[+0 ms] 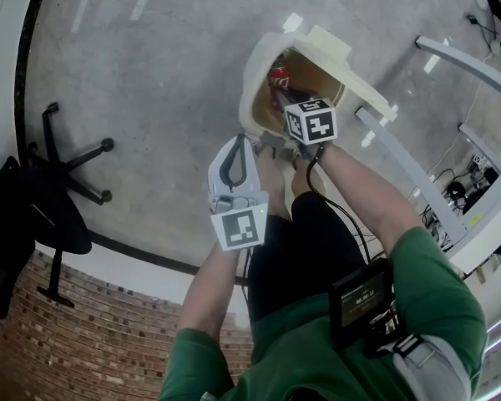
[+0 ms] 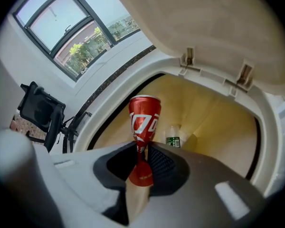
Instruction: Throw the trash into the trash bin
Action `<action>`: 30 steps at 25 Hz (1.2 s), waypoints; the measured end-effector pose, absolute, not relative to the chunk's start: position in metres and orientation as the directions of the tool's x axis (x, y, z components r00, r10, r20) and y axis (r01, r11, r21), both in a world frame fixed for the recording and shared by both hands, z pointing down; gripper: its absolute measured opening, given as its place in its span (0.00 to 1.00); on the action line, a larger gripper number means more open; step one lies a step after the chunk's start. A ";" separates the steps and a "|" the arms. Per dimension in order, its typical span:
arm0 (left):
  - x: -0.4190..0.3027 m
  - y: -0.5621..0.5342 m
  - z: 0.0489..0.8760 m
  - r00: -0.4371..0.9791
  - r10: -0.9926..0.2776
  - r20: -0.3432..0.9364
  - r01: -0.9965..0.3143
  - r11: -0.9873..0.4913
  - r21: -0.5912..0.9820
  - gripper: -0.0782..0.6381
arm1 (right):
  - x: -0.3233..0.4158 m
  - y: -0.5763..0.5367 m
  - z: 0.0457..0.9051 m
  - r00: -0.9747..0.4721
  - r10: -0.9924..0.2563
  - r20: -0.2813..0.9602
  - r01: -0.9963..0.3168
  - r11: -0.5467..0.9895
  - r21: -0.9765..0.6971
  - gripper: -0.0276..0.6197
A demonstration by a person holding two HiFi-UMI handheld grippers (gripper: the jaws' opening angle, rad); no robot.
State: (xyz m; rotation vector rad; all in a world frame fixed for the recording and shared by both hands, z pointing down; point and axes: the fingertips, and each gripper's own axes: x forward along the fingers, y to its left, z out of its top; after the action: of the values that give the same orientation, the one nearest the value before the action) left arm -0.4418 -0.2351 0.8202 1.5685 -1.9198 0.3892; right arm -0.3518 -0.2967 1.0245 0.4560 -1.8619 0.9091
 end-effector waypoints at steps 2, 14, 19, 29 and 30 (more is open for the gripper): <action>-0.443 -0.232 0.825 -0.104 -0.768 0.632 -0.955 0.255 0.152 0.12 | -0.355 -0.294 1.036 -0.443 0.085 0.893 -0.654 0.651 -0.386 0.15; -0.446 -0.215 0.844 -0.119 -0.750 0.651 -0.952 0.272 0.139 0.12 | -0.359 -0.296 1.077 -0.397 0.088 0.914 -0.710 0.602 -0.366 0.15; -0.446 -0.213 0.848 -0.116 -0.748 0.654 -0.952 0.270 0.140 0.12 | -0.359 -0.301 1.084 -0.404 0.070 0.912 -0.718 0.593 -0.364 0.15; -0.450 -0.215 0.847 -0.122 -0.744 0.657 -0.953 0.273 0.132 0.12 | -0.363 -0.303 1.085 -0.424 0.077 0.902 -0.718 0.578 -0.387 0.20; -0.450 -0.215 0.847 -0.121 -0.744 0.657 -0.954 0.270 0.130 0.12 | -0.364 -0.303 1.084 -0.427 0.077 0.901 -0.717 0.579 -0.389 0.20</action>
State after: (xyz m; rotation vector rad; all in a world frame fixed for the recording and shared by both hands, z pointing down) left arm -0.4501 -0.2153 0.8470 1.5281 -1.9208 0.4327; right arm -0.3638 -0.3034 1.0841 0.5240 -1.8008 0.9843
